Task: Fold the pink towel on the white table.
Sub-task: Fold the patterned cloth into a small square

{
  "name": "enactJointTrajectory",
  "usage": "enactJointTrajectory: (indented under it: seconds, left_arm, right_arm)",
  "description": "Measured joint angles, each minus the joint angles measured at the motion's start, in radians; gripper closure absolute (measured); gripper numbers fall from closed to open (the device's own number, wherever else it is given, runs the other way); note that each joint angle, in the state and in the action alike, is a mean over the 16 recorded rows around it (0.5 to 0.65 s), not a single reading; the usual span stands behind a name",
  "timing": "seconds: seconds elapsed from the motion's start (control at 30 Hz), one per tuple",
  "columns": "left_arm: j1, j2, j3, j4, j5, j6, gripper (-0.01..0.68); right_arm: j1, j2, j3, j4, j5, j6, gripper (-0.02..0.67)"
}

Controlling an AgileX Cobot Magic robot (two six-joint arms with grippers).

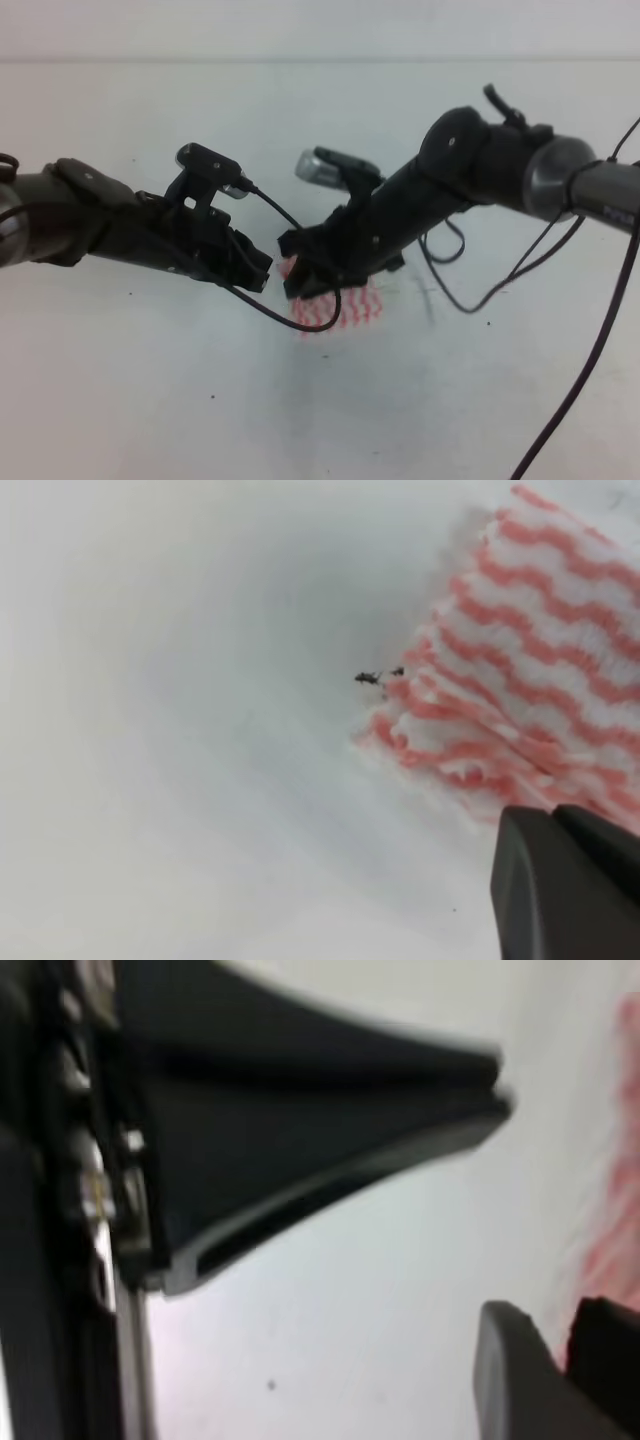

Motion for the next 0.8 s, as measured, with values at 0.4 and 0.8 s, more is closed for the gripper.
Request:
enactJointTrajectory:
  seconds: [0.4,0.8]
  left_arm:
    - [0.0,-0.027,0.0,-0.008,-0.002,-0.002,0.677]
    - [0.0,-0.029,0.0,-0.008,-0.005,-0.002,0.678]
  right_arm:
    - [-0.016,0.018,-0.032,-0.107,0.01,0.048,0.62]
    - [0.003,0.043,-0.032,-0.094,0.056,0.047,0.654]
